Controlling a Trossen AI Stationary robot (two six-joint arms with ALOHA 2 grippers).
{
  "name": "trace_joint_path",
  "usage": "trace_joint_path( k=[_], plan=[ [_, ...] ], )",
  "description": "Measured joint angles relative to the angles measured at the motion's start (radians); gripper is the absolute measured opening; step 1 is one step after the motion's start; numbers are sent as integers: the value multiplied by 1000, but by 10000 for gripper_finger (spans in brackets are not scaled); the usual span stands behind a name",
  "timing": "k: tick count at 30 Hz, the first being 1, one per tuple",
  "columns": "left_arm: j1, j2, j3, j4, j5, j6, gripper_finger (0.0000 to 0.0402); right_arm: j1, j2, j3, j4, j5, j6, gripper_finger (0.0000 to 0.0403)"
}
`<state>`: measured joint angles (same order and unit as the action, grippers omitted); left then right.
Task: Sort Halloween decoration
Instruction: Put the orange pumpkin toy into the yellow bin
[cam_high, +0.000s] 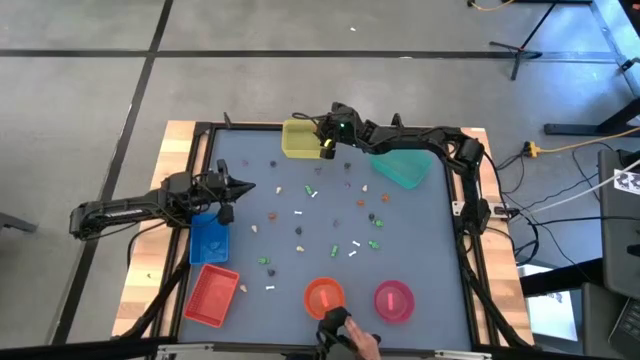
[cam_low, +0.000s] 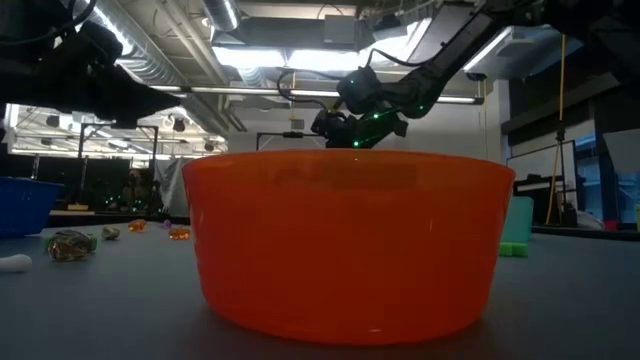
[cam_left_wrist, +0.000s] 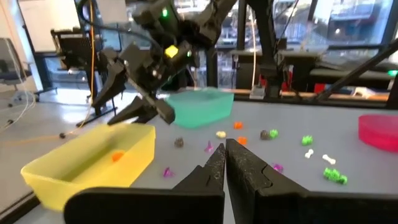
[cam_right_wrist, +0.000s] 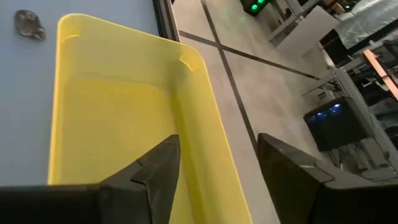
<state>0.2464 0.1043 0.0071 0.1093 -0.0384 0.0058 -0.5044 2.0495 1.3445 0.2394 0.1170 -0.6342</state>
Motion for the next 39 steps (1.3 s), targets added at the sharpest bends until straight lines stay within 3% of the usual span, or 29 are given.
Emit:
trace_joint_path(
  k=[8,14,19,26,31,39],
  plan=[
    [0,0,0,154,-1,-5,0,25,-17,0,-20,25,13,218],
    [0,0,3,252,-22,-36,4,99,-110,0,-83,90,11,218],
    [0,35,45,250,-115,-83,48,141,-236,0,-228,182,1,218],
    [0,188,161,240,-171,-84,125,153,-423,0,-510,153,86,218],
    [14,358,316,113,-185,-84,145,152,-513,0,-727,114,172,218],
    [81,640,623,-310,-183,-167,143,152,-592,-22,-1010,48,290,218]
  ],
)
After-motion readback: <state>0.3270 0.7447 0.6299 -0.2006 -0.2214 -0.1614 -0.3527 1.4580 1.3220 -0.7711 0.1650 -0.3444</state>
